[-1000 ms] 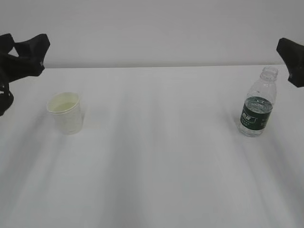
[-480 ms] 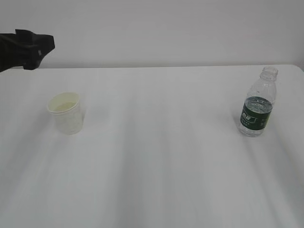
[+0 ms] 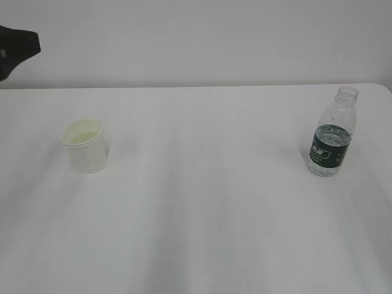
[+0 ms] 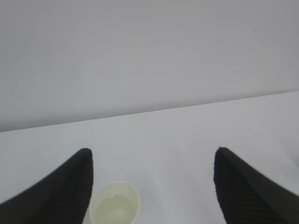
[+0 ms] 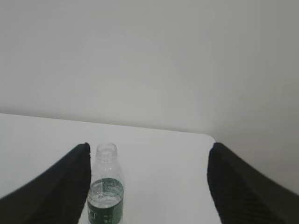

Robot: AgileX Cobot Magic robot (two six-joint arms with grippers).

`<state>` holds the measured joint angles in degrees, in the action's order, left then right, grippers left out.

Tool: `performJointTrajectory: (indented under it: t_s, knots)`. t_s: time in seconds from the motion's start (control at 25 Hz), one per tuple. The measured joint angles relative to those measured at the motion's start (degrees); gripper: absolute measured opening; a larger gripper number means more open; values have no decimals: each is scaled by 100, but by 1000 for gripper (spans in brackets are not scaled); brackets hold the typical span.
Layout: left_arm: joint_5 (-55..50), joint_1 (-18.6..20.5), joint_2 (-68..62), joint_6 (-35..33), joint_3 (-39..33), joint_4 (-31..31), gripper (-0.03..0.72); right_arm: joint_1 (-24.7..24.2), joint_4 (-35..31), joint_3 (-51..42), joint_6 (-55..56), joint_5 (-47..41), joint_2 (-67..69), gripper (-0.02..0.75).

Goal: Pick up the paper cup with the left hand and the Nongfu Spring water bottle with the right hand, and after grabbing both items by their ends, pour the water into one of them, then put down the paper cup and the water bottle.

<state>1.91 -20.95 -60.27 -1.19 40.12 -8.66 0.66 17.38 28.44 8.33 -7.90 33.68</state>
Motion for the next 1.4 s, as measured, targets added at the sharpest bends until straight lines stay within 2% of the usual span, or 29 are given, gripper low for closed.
performJointTrajectory:
  t_s: [0.2,0.36,0.64,0.92,1.16,1.4]
  knots:
    - [-848,0,622,0,0,-13,577,0,-33,0,19,-1025,-757,590]
    - [-1441,0,1139,0,0,-13,577,0,-325,122,23,-1766,-1203,590]
    - [-1759,0,2005,0,0,-18,567,0,-673,605,32,-2884,-1360,590]
    - [-2592,0,2518,0,0,-6,526,0,-1220,738,-12,-3644,-1360,590]
    - [-3335,0,3089,-9,0,523,525,0,-1917,957,-409,-4203,-1360,590]
    - [-4007,0,3695,-9,0,801,525,0,-2017,1514,-467,-4770,-1360,590]
